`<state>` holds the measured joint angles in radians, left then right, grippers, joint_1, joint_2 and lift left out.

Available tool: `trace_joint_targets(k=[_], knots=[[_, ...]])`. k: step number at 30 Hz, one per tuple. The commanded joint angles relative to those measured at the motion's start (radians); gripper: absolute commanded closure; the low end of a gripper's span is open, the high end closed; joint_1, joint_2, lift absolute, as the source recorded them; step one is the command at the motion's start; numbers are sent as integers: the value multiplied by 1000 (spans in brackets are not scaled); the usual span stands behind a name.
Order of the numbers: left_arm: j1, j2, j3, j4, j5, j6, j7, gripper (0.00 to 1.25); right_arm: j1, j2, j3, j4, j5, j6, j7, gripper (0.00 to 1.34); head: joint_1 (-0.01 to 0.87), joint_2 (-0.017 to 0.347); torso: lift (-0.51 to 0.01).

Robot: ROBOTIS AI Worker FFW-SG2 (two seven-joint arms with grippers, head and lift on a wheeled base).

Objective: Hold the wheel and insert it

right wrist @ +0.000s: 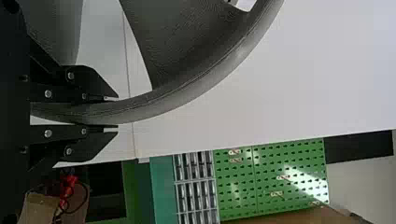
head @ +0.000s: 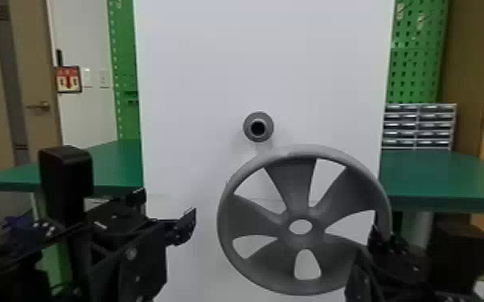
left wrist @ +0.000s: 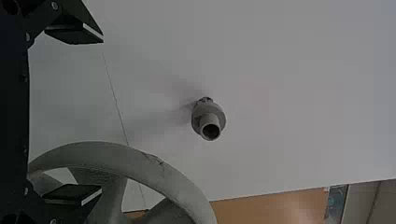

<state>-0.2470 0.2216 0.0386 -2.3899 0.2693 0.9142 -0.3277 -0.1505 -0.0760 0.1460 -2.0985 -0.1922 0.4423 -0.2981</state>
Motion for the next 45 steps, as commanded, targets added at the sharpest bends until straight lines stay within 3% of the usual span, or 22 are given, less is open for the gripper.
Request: trace_joint_targets(k=[1,9,27,45], knots=[[0,1,-3,0,-2,0,1,145,-21,4,3,0,-10,19,0,1144,179,101,-492],[-2,1,-11,6,-9,0,1,145,-84,22,15,-11,-18,90,0,1144,179,101,-492],[-3,2,-16,9,-9,0,3,145,-201,38,38,-18,-24,184,0,1145,179,103,-492],[-2,5,-22,9,-9,-3,4,145,-271,53,66,-17,-23,240,0,1148,179,103,-492]])
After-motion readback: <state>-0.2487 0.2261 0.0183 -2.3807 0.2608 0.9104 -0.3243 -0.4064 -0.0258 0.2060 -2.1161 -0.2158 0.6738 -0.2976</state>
